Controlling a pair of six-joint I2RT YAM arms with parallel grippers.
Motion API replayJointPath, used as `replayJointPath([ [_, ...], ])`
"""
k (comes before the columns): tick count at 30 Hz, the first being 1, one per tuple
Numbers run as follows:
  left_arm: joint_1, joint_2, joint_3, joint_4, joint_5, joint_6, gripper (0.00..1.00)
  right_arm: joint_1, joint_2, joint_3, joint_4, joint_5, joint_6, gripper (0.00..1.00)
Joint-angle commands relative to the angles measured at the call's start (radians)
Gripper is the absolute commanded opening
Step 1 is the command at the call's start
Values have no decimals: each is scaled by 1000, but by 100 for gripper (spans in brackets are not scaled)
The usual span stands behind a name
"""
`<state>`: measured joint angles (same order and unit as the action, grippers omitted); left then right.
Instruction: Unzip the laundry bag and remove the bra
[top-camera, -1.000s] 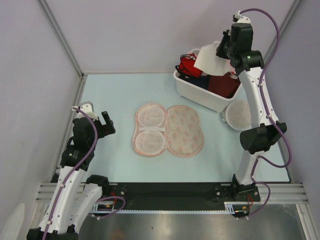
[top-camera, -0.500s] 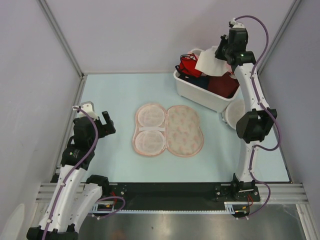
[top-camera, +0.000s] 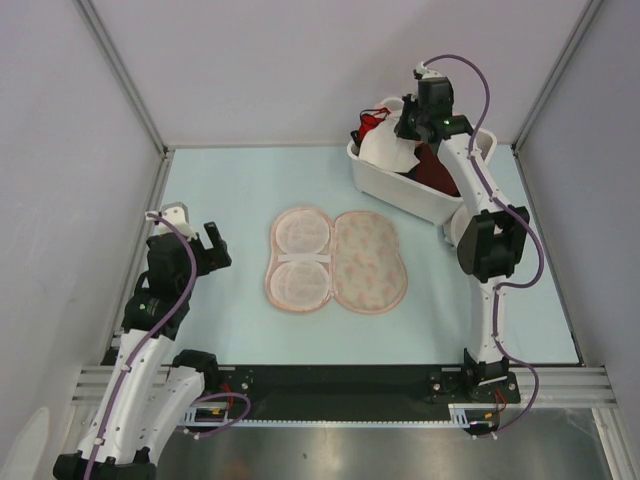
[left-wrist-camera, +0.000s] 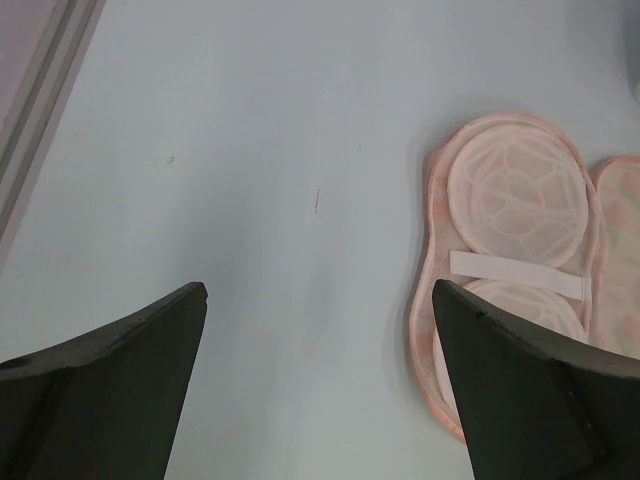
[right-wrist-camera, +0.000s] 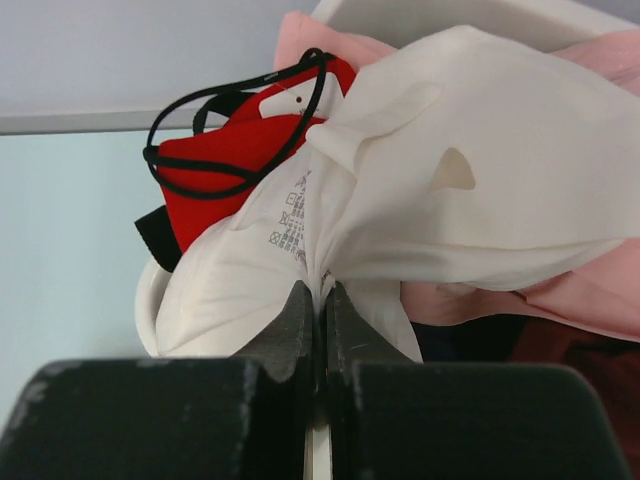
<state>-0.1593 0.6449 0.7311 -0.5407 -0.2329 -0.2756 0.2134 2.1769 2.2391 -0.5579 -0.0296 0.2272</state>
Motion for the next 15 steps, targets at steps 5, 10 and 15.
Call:
replayJointPath([
  [5, 9, -17, 1, 31, -2, 29, 100, -6, -5, 4, -16, 118, 3, 34],
  [10, 9, -25, 1, 31, 4, 30, 100, -11, -58, 7, -45, 129, 0, 89],
  [15, 9, -36, 1, 31, 15, 35, 100, -8, -143, 19, -69, 122, -15, 100],
])
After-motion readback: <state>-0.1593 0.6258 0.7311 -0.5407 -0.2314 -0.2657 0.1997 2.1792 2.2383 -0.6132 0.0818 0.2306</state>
